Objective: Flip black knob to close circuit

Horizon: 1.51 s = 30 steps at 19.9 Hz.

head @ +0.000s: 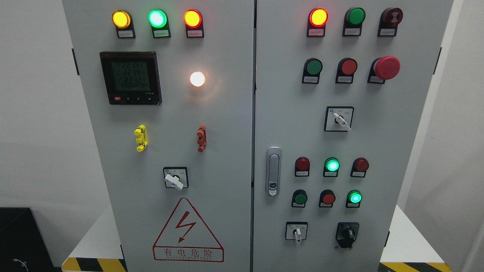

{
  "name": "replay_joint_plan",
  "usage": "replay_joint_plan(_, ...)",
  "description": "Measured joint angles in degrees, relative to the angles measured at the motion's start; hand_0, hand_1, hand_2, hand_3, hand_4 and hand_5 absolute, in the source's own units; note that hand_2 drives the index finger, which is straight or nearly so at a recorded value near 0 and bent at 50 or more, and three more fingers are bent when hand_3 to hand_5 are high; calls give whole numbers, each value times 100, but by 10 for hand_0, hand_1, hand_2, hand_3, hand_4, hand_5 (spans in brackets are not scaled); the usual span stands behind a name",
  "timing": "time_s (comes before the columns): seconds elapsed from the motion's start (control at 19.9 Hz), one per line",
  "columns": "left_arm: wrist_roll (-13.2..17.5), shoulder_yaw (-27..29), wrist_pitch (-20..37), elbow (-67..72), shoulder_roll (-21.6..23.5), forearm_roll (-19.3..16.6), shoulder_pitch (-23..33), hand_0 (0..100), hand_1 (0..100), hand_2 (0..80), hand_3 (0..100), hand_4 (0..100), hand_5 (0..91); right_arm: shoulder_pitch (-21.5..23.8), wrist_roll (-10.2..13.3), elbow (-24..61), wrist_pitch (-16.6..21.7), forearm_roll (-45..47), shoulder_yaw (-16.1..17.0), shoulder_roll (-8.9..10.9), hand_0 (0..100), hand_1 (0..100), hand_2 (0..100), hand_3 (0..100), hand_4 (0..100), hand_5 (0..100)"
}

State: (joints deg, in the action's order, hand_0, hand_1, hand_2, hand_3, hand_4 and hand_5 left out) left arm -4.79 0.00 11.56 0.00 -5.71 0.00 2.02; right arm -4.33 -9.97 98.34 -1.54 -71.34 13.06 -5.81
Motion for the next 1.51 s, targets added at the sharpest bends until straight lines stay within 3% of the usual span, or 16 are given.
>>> replay_joint_plan(0.6, 0, 0, 0, 0, 0, 0, 0, 0, 0, 0, 0, 0, 0, -460, -177, 129, -406, -308, -178, 13, 0, 0, 786, 955, 762, 782)
replay_joint_plan(1.51, 0, 0, 0, 0, 0, 0, 0, 0, 0, 0, 0, 0, 0, -928, -215, -122, -582, -727, -295, 73, 0, 55, 781, 954, 760, 781)
